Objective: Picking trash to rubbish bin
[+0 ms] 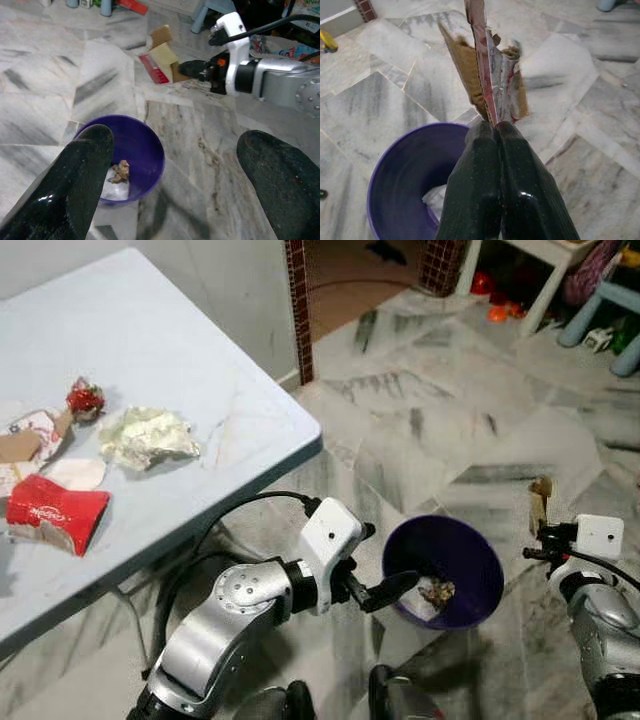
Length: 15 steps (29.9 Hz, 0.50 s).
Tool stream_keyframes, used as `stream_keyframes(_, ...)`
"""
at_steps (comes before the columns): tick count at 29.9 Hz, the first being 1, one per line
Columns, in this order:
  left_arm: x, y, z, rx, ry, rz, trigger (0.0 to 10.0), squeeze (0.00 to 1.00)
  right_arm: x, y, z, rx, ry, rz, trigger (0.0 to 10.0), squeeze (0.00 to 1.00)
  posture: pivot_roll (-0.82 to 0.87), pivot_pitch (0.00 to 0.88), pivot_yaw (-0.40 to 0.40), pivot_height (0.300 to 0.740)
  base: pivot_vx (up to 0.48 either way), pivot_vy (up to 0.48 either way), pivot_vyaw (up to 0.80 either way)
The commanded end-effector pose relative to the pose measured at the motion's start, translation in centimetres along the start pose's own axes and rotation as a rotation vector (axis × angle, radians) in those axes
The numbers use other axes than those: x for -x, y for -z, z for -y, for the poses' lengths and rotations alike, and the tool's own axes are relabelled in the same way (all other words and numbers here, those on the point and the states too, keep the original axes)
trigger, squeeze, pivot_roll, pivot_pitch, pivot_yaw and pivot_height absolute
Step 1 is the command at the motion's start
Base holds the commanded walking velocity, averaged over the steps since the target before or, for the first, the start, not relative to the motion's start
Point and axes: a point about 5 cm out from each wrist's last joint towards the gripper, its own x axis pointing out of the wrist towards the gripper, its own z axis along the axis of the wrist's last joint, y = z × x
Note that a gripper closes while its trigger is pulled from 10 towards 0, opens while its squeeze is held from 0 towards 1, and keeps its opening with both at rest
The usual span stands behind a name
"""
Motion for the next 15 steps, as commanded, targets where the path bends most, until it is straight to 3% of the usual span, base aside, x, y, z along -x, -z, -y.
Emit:
stream_keyframes(1, 0.0, -0.3, 0.5, 0.002, 0.02, 0.004, 10.0, 0.0, 0.2, 0.6, 0.3, 0.004, 0.001, -0.017, 10.0, 0.0, -0.06, 0.369, 0.089, 0.74, 0.0, 0.0, 0.0)
stream_keyframes(15, 0.2, -1.2, 1.3, 0.041, 0.027, -0.001, 10.0, 0.0, -1.1, 0.3, -1.2, -0.011, -0.068, -0.029, 10.0, 0.0, -0.04, 0.492, 0.114, 0.74, 0.0, 0.0, 0.0)
